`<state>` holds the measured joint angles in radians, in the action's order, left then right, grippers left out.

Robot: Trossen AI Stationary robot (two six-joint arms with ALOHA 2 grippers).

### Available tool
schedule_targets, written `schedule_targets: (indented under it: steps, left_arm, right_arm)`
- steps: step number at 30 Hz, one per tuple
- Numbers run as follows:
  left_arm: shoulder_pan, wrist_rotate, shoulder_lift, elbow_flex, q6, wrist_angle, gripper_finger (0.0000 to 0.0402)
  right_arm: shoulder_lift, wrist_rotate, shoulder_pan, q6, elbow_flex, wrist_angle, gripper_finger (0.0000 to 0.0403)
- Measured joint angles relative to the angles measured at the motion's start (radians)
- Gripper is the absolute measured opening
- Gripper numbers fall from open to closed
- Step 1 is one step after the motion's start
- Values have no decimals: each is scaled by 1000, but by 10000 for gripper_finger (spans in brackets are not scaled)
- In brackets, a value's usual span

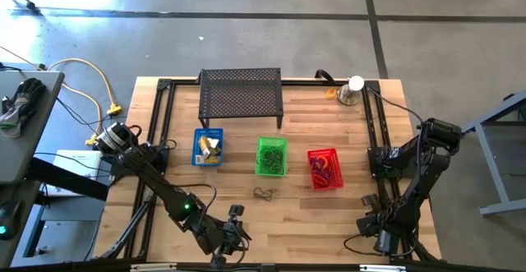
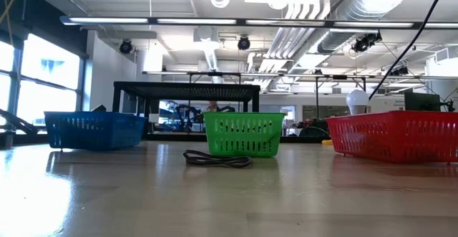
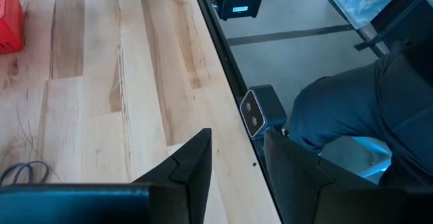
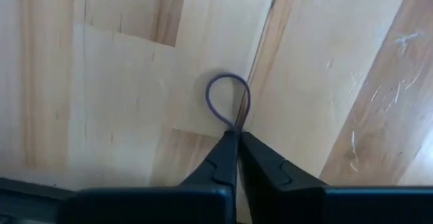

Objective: Pick & Place Office Desk Supplies
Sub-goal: Put the black rubber band into the green bin

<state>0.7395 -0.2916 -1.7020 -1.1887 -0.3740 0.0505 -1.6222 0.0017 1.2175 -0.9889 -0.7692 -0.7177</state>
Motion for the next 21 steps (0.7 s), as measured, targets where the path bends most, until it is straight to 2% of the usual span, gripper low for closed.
schedule_targets:
  steps: [4,8,12,16,21]
  left_arm:
    - [0,0,0,0,0,0,132]
    - [0,0,0,0,0,0,132]
    - [0,7,0,0,7,1,132]
    - [0,8,0,0,7,1,132]
    - [5,13,0,0,7,1,132]
  right_arm:
    - [-3,11,-15,-26,-20,-37,3]
    - [-13,30,-39,2,-118,-166,3]
    - [-6,136,-71,47,-263,-285,3]
    - [-6,309,-108,137,-412,-358,3]
    - [-5,657,-169,400,-557,-337,3]
